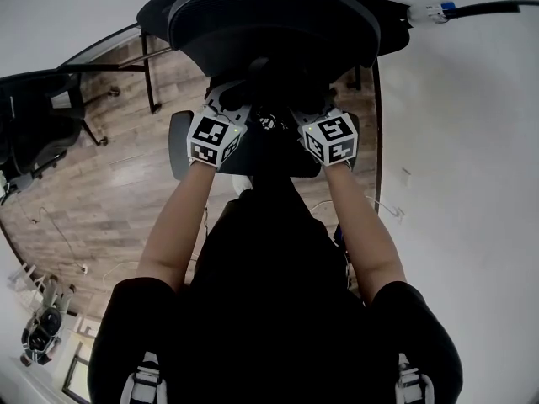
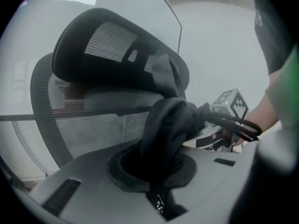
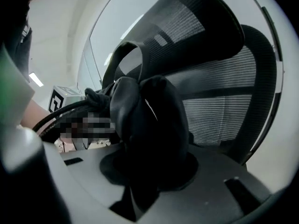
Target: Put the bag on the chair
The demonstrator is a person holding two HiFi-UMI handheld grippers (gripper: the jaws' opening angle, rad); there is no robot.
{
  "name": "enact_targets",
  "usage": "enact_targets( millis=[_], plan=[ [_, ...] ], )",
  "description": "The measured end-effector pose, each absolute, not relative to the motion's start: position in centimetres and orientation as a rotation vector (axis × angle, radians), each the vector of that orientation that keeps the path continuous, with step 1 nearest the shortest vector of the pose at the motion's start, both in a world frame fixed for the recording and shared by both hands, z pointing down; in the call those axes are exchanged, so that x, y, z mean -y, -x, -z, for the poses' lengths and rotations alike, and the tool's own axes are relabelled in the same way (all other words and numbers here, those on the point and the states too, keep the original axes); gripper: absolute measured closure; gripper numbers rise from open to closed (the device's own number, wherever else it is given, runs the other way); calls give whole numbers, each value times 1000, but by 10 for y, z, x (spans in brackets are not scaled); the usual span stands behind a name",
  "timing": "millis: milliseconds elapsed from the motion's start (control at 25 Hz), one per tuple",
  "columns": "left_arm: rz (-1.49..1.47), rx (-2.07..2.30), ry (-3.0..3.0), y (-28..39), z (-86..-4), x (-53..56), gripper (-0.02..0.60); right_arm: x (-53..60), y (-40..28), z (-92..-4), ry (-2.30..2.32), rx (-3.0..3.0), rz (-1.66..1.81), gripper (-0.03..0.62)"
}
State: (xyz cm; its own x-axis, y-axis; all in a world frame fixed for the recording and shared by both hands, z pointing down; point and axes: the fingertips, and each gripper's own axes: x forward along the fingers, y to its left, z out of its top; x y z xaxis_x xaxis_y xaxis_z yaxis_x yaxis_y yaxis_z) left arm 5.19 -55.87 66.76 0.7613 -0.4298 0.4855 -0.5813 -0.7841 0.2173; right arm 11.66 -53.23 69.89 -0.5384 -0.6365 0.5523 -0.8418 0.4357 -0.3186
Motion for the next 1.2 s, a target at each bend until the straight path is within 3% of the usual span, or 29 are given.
enact_targets(
  millis=[640,840,1200],
  plan=[
    [-643,802,-2492,-66,-748,607,546,581,-131,-777,-1243,2294,-973,486],
    [-704,831,-2484,-66,-768,620,538,589,-135,-794,-1267,2232,-1000,457],
    [-791,861,-2470,-58,-779,622,382,583,-150,-803,-1330,2123,-1053,330]
  ],
)
